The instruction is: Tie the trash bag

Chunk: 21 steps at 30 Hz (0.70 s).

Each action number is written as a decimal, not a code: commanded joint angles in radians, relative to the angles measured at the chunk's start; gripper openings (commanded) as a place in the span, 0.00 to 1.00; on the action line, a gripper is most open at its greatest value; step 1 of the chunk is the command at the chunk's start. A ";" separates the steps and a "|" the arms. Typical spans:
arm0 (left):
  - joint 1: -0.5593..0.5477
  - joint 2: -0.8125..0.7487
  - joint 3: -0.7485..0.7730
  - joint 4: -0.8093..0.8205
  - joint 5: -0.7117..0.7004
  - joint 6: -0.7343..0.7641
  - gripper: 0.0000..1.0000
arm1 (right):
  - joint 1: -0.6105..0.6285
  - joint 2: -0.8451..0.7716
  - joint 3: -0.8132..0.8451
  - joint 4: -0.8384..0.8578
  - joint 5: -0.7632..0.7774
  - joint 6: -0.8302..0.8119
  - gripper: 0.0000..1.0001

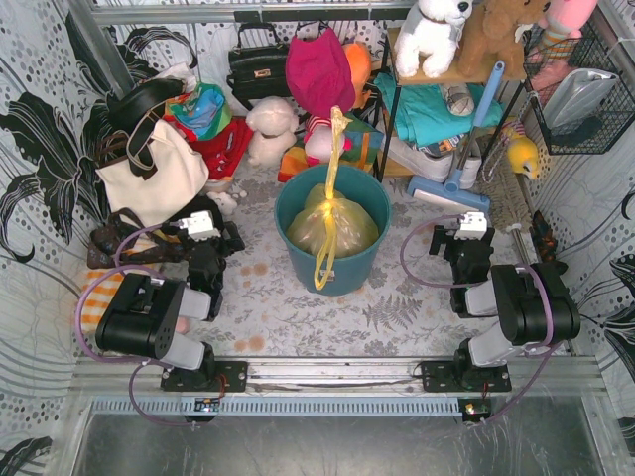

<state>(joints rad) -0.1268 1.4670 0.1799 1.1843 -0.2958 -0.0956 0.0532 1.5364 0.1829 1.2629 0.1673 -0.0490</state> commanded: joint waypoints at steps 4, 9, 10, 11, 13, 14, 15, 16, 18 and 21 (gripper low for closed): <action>0.019 0.004 0.020 0.053 0.024 0.005 0.98 | -0.009 0.006 0.002 0.069 0.051 0.004 0.97; 0.019 0.004 0.017 0.065 0.024 0.007 0.98 | -0.009 0.007 0.003 0.067 0.057 0.006 0.97; 0.019 0.003 0.016 0.064 0.024 0.007 0.98 | -0.009 0.007 0.003 0.066 0.055 0.006 0.97; 0.019 0.003 0.016 0.064 0.023 0.007 0.98 | -0.009 0.006 0.003 0.067 0.055 0.006 0.97; 0.019 0.003 0.016 0.065 0.023 0.006 0.98 | -0.008 0.006 0.003 0.067 0.055 0.006 0.97; 0.019 0.003 0.016 0.064 0.023 0.007 0.98 | -0.008 0.006 0.003 0.067 0.055 0.006 0.97; 0.019 0.003 0.016 0.064 0.023 0.007 0.98 | -0.009 0.007 0.002 0.067 0.055 0.006 0.97; 0.019 0.004 0.016 0.064 0.023 0.007 0.98 | -0.008 0.007 0.003 0.066 0.055 0.005 0.97; 0.019 0.004 0.015 0.064 0.022 0.007 0.98 | -0.009 0.007 0.004 0.067 0.055 0.006 0.97; 0.019 0.005 0.016 0.064 0.023 0.007 0.98 | -0.008 0.007 0.003 0.067 0.055 0.008 0.97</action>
<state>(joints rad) -0.1158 1.4670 0.1822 1.1851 -0.2749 -0.0959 0.0517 1.5364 0.1829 1.2808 0.2058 -0.0483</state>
